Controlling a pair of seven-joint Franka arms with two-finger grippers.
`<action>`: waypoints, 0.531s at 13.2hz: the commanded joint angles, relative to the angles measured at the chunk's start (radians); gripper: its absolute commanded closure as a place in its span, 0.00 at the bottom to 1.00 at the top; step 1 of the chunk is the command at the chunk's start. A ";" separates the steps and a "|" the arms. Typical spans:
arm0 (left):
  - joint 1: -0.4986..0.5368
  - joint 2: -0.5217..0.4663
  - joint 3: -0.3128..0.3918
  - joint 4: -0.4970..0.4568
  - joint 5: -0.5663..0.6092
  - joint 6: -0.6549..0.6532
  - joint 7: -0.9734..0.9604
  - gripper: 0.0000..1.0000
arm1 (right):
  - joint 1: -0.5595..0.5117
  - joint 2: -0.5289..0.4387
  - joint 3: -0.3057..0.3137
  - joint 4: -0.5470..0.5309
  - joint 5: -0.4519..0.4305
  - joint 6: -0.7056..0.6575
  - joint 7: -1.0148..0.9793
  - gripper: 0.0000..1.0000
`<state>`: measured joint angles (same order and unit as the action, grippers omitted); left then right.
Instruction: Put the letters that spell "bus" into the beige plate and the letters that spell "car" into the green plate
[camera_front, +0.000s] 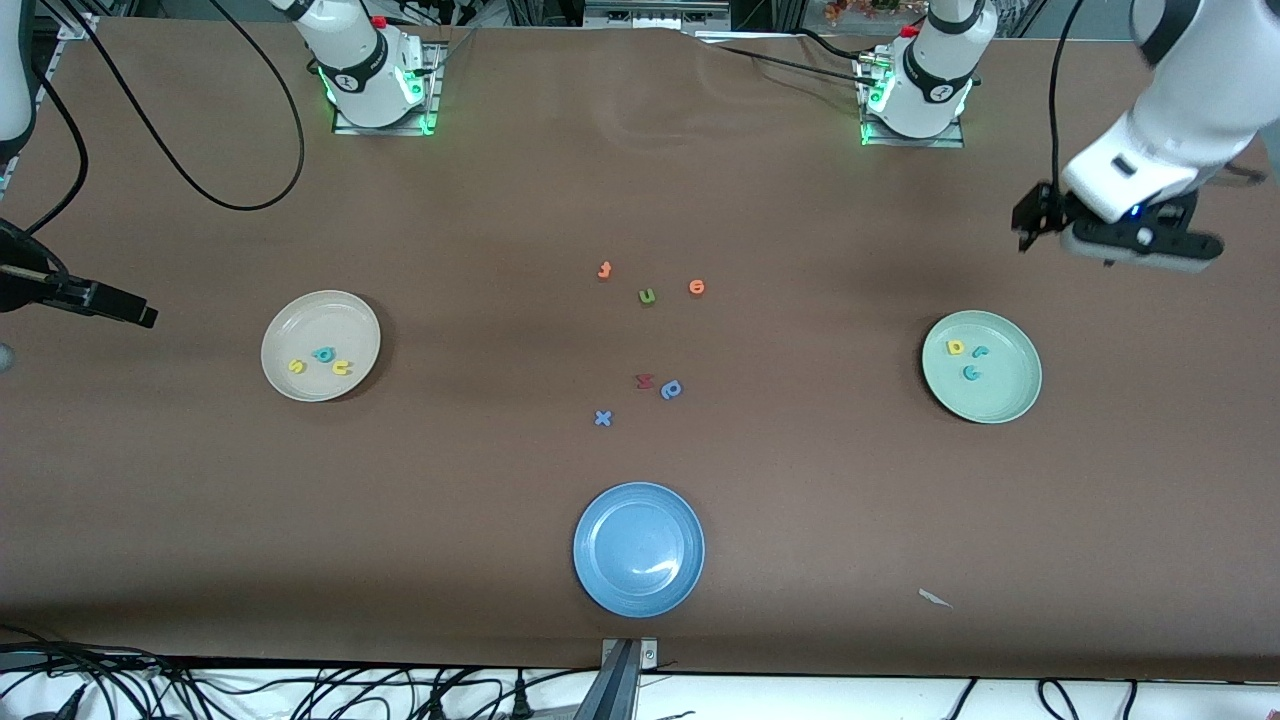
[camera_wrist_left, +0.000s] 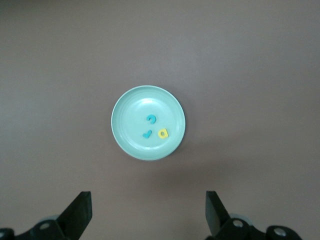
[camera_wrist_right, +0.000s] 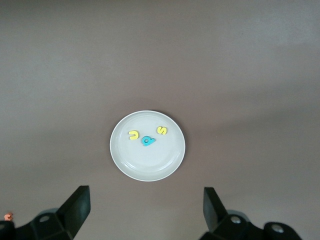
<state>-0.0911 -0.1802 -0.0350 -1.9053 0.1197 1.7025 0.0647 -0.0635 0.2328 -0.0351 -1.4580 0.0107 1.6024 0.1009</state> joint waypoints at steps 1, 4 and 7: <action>0.068 0.053 -0.006 0.205 -0.099 -0.183 -0.013 0.00 | -0.013 -0.010 0.012 -0.012 -0.005 0.007 -0.015 0.00; 0.120 0.113 -0.003 0.307 -0.166 -0.268 -0.011 0.00 | -0.013 -0.010 0.012 -0.012 -0.005 0.007 -0.017 0.00; 0.122 0.154 0.009 0.311 -0.164 -0.271 -0.013 0.00 | -0.013 -0.010 0.012 -0.012 -0.005 0.007 -0.017 0.00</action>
<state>0.0252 -0.0811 -0.0262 -1.6436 -0.0223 1.4609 0.0484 -0.0636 0.2328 -0.0352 -1.4581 0.0107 1.6024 0.1005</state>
